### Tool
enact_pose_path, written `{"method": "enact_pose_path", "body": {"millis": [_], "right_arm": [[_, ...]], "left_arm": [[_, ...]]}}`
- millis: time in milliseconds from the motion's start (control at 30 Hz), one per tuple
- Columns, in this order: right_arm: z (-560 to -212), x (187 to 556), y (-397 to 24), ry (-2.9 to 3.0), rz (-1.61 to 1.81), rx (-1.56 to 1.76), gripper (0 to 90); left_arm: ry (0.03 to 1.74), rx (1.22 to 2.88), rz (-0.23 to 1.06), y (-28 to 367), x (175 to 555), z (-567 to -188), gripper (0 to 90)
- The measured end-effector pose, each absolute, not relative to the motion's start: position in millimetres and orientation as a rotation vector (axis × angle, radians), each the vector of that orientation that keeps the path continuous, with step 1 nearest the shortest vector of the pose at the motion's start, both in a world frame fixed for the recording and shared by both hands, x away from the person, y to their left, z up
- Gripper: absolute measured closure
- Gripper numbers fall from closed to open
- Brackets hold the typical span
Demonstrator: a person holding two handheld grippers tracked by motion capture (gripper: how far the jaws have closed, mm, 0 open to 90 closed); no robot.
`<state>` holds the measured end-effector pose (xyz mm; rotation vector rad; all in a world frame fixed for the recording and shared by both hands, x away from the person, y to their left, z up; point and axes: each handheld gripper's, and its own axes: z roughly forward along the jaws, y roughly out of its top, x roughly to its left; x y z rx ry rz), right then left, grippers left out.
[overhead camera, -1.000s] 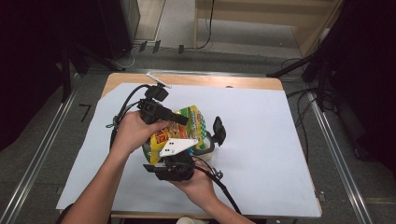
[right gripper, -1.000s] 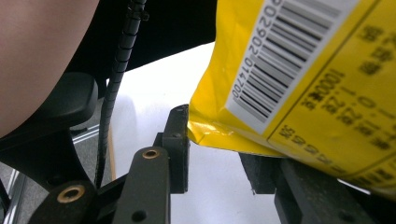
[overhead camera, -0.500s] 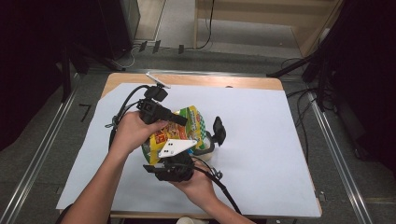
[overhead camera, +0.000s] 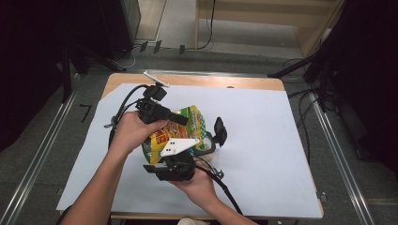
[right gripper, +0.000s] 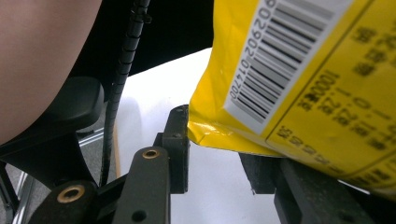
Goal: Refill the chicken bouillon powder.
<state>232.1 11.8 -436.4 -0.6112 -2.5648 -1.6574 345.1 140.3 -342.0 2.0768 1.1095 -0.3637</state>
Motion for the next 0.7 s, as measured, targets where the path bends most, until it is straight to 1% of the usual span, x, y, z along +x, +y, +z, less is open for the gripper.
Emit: {"method": "enact_pose_path", "body": {"millis": [300,500,700], "right_arm": [[-435.8,232.1,9.8,-2.526,-1.666,-0.614,67.1],[-437.3,235.9,9.4,-2.501,-1.669,-0.626,67.3],[-437.4,236.3,9.3,-2.507,-1.666,-0.627,67.3]], "left_arm": [[1.114,2.054,-0.402,144.0,347.4,-344.7,74.1],[1.106,2.071,-0.342,140.8,342.6,-340.1,73.1],[1.114,2.066,-0.339,141.8,342.0,-340.3,74.1]]}}
